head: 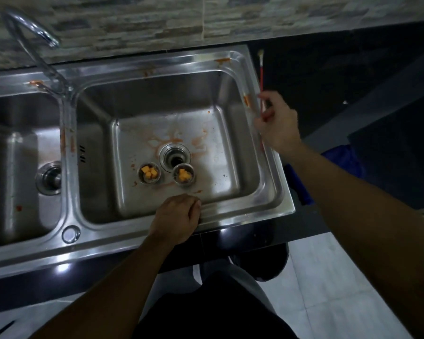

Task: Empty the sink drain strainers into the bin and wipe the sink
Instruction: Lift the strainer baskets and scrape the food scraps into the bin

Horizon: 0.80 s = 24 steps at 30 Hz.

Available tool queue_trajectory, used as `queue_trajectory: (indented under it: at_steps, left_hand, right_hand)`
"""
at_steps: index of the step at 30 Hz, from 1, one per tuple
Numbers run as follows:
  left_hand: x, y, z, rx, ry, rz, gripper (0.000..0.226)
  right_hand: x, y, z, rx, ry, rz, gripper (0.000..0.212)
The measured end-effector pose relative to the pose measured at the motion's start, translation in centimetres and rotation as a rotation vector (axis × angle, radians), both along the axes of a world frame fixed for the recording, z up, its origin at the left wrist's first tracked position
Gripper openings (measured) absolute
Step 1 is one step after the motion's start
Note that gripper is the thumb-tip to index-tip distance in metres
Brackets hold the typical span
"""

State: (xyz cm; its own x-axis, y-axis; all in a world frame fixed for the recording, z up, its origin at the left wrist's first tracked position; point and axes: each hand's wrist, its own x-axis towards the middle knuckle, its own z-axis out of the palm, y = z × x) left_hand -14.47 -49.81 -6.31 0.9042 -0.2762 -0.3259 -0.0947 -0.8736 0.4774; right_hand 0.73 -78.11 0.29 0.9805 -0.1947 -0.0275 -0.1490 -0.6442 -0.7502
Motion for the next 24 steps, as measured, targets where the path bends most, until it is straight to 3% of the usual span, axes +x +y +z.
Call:
queue_trajectory:
  at_steps: [2, 6, 9, 14, 17, 21, 24]
  left_hand:
    - [-0.1, 0.0, 0.1, -0.013, 0.002, 0.002, 0.031]
    - [0.0, 0.2, 0.4, -0.064, 0.003, 0.036, 0.031]
    - [0.2, 0.3, 0.5, -0.113, 0.016, 0.062, 0.031]
    - [2.0, 1.6, 0.4, -0.207, 0.097, 0.183, 0.033]
    - [3.7, 3.7, -0.4, -0.149, 0.265, 0.311, 0.039]
    - [5.9, 7.7, -2.7, -0.067, 0.477, 0.420, 0.040]
    - [7.7, 9.7, -4.5, -0.009, 0.486, 0.500, 0.040]
  right_hand:
    - [-0.9, 1.6, 0.1, 0.154, 0.023, 0.016, 0.041]
    - [-3.0, 5.2, 0.5, 0.650, 0.203, -0.018, 0.031]
    - [-5.1, 7.3, 0.3, 0.759, 0.197, 0.062, 0.032]
    - [-9.3, 10.4, -1.5, 0.484, -0.028, 0.135, 0.020]
    - [-11.7, 11.6, -3.0, 0.286, -0.132, 0.156, 0.026]
    - [-14.6, 13.4, -4.2, 0.070, -0.056, 0.103, 0.033]
    - [-16.2, 14.7, -3.9, -0.041, -0.060, 0.097, 0.031]
